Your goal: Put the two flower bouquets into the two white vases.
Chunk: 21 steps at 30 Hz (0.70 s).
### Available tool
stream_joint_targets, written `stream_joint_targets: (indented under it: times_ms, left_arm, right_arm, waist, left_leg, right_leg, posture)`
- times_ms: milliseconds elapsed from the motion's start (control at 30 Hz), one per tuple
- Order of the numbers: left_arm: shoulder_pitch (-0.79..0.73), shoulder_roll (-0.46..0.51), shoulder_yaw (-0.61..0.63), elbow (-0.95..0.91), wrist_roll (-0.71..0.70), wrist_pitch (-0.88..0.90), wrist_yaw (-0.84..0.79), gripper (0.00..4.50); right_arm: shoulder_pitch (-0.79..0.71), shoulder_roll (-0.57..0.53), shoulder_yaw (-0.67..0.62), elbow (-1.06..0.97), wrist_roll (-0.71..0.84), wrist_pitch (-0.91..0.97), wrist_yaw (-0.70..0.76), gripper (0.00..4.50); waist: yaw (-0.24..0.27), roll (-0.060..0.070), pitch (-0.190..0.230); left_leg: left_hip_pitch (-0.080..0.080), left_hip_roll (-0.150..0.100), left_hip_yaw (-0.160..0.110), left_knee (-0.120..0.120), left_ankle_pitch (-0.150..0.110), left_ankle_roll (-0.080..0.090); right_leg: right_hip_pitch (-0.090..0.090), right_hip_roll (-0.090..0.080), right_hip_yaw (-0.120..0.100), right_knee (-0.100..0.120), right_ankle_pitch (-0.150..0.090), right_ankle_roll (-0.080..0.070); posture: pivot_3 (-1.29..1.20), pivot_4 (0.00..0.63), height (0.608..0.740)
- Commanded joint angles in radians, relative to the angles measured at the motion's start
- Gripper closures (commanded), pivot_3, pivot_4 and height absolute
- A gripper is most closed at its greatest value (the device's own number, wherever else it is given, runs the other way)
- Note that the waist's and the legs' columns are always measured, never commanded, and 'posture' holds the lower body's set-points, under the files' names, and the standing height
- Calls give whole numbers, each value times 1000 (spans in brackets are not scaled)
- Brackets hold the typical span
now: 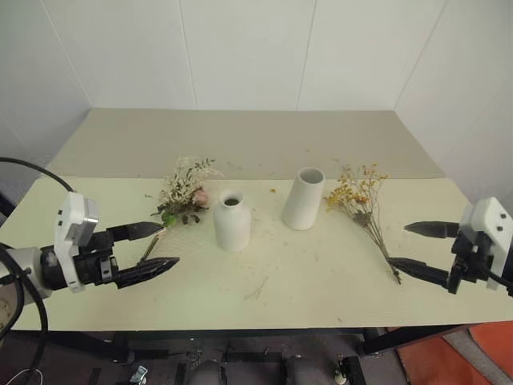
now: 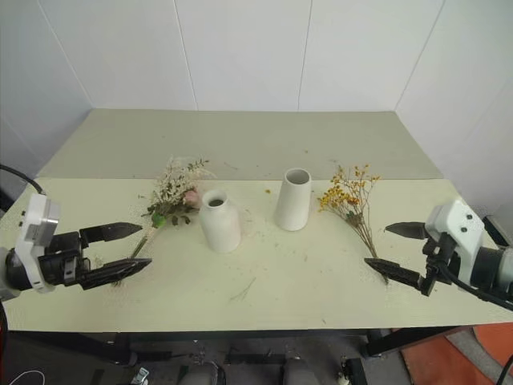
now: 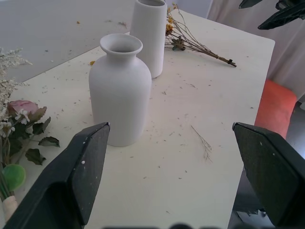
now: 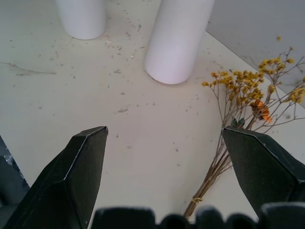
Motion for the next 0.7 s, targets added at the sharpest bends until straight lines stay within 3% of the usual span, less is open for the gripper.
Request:
stream_joint_targets:
  times_ms: [33,500,700]
  left_arm:
    - [-6,30,-8,0,18,-3,-12,3]
    - [-67,-7,-57,-35,34,-28,58,3]
    - [-161,-7,-68,-30,2,-16,73,3]
  right_arm:
    - [-47,-18,35,36,-7,-19,9,50]
    - [-243,14,226,154,-53,-20,-33,50]
    - [-336,-21,338,204,-108,106,-89,50]
  waist:
    - [-2,0,0]
    - [4,0,0]
    - [3,0,0]
  left_leg:
    - [0,0,0,0,0,0]
    - [-1,0,0,0,0,0]
    - [-2,0,0,0,0,0]
  right_leg:
    - [0,0,0,0,0,0]
    - [-1,0,0,0,0,-1]
    - [-2,0,0,1,0,-1]
  posture:
    - [0,150,740]
    - [0,150,740]
    - [0,150,740]
